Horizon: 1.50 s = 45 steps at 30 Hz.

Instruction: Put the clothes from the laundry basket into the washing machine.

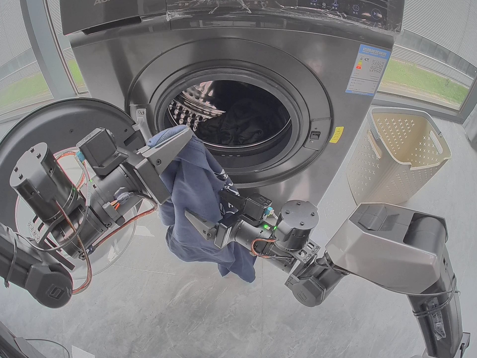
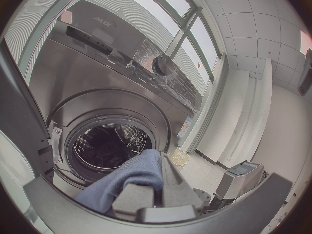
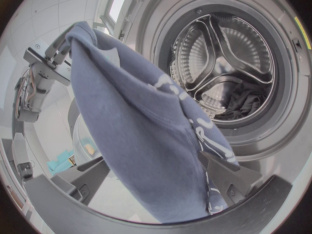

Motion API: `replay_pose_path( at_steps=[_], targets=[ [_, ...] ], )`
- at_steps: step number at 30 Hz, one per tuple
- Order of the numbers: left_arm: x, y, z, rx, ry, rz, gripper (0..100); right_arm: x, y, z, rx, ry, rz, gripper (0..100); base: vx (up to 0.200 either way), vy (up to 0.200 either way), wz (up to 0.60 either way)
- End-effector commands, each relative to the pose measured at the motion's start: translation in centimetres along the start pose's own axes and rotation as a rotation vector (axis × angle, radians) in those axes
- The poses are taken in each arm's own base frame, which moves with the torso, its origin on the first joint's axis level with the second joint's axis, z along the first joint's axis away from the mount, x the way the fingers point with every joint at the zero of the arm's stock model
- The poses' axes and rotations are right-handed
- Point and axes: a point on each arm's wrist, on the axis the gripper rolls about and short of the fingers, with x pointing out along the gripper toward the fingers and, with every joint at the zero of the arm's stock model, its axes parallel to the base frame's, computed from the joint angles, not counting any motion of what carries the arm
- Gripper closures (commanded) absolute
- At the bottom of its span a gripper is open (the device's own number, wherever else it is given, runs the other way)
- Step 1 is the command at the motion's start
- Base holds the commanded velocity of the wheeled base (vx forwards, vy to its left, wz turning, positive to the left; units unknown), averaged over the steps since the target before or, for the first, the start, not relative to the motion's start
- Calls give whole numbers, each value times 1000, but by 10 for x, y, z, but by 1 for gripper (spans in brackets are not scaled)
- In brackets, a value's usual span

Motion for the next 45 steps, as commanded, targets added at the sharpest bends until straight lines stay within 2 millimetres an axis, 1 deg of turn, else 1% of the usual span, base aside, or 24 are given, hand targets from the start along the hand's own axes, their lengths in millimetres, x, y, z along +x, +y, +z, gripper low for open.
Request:
replay_pose_path(
  at_steps=[1,3,5,7,8,9,11,14,17,20,24,25,27,31,33,34,35,38,42,45],
  targets=[
    [2,5,-8,-3,20,16,100,-5,15,12,-1,-12,42,0,0,0,0],
    [3,6,-9,-2,20,17,100,-9,19,14,1,-6,57,0,0,0,0],
    [6,10,-13,-1,19,23,100,-22,34,21,12,23,89,0,0,0,0],
    [7,12,-14,3,9,27,100,-29,43,27,17,35,100,0,0,0,0],
    [7,12,-14,3,9,27,100,-29,43,27,17,35,100,0,0,0,0],
    [9,14,-15,6,1,29,100,-34,49,33,19,39,112,0,0,0,0],
    [9,14,-15,8,-4,31,100,-37,52,36,20,40,116,0,0,0,0],
    [9,17,-11,14,-22,37,100,-45,64,44,26,45,138,0,0,0,0],
    [10,17,-9,16,-30,34,100,-49,71,48,34,48,151,0,0,0,0],
    [9,16,-8,17,-33,34,100,-53,73,51,41,51,149,0,0,0,0],
    [9,16,-6,19,-39,32,100,-54,63,50,37,50,106,0,0,0,0],
    [9,15,-4,20,-45,31,100,-54,54,50,33,51,57,0,0,0,0],
    [9,15,-4,21,-47,30,100,-55,42,50,25,40,-1,0,0,0,0],
    [9,15,-3,21,-50,26,100,-54,29,45,23,52,-69,0,0,0,0],
    [9,13,-2,23,-63,18,100,-50,13,41,13,56,-156,0,0,0,0],
    [9,13,-2,24,-65,18,100,-50,12,41,13,57,-159,0,0,0,0],
    [9,12,-1,25,-73,14,100,-47,5,41,8,52,-191,0,0,0,0],
    [9,12,-1,26,-76,12,100,-43,-5,41,1,45,-212,0,0,0,0],
    [9,12,-1,25,-76,13,100,-37,-9,36,-9,56,-220,0,0,0,0],
    [9,12,-2,25,-73,14,100,-34,-5,35,-32,54,-206,0,0,0,0]
  ],
)
